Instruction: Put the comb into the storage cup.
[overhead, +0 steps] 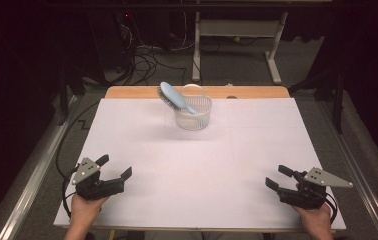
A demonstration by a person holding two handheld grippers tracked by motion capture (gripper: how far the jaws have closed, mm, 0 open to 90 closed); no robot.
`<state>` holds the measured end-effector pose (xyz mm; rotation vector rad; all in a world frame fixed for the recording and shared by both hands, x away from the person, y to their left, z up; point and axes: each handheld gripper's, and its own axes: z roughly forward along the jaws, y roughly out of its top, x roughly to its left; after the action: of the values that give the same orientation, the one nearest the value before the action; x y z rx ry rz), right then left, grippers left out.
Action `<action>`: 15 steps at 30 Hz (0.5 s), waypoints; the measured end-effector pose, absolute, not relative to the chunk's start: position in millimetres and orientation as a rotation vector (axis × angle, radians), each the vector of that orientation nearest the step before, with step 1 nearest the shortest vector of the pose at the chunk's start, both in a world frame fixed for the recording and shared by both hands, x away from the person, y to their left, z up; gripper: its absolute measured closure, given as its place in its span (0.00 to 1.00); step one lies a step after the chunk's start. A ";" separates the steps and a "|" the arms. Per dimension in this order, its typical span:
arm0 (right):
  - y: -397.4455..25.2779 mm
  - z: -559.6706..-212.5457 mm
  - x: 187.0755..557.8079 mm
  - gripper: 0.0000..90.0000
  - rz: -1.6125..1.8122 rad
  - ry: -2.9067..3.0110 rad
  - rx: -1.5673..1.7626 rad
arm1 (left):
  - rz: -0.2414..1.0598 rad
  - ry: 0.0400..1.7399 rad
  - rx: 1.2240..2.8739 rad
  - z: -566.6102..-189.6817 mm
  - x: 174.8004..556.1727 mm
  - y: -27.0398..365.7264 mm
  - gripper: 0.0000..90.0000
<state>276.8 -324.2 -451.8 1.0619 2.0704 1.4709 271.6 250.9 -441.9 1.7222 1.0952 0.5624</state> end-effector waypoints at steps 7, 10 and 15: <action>-324.6 -451.5 276.4 0.32 1.472 2.068 1.063 | 0.547 1.115 1.711 -448.4 267.2 253.7 0.07; -324.9 -451.5 276.5 0.32 1.474 2.067 1.064 | 0.533 1.131 1.702 -451.2 265.7 255.4 0.07; -325.0 -450.9 275.3 0.32 1.469 2.064 1.060 | 0.538 1.138 1.693 -453.3 262.5 259.5 0.07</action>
<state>275.3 -325.0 -450.9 1.0603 2.0639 1.4692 262.5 259.5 -453.3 1.6932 1.1382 0.5384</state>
